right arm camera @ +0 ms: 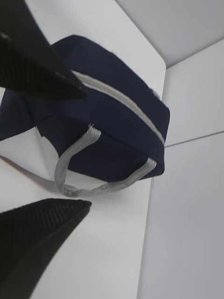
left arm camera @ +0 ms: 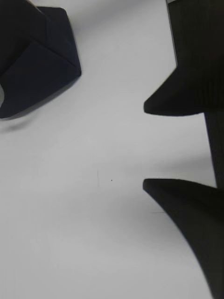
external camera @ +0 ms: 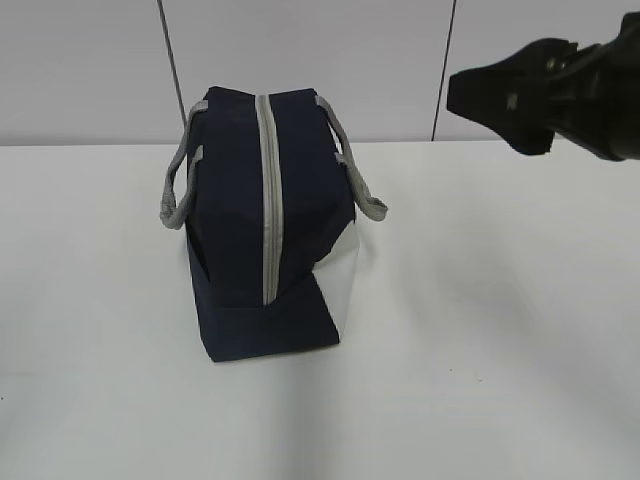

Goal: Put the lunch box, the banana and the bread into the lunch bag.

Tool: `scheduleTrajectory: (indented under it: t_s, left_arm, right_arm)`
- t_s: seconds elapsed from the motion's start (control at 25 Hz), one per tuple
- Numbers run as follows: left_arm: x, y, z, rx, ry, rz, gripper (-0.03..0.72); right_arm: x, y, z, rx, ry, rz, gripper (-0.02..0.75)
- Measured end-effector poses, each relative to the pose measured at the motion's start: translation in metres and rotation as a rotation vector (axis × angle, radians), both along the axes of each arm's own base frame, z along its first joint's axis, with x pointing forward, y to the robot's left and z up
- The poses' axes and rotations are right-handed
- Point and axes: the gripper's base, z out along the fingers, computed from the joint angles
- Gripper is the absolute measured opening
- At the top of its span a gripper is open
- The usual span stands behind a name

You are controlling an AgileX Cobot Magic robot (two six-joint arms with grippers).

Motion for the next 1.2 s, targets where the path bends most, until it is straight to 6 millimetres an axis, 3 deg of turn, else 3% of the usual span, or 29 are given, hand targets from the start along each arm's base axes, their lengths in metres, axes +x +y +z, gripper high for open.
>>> scheduleTrajectory:
  t_s: [0.36,0.6,0.84,0.96,1.2]
  left_arm:
    - [0.000,0.000,0.000,0.000,0.000,0.000,0.289]
    - [0.000,0.000,0.000,0.000,-0.001,0.000,0.279]
    - [0.000,0.000,0.000,0.000,-0.001,0.000,0.266]
    - [0.000,0.000,0.000,0.000,-0.001,0.000,0.266]
    - [0.000,0.000,0.000,0.000,-0.003,0.000,0.265]
  right_arm:
    - [-0.006,-0.010,-0.041,-0.072,0.082,-0.075,0.491]
    - [-0.011,-0.013,-0.056,-0.138,0.087,-0.060,0.491]
    - [-0.011,-0.026,-0.062,-0.280,0.178,-0.160,0.491]
    - [-0.016,-0.023,-0.057,-0.353,0.283,-0.089,0.491]
    - [-0.032,-0.016,-0.039,-0.390,0.332,0.084,0.491]
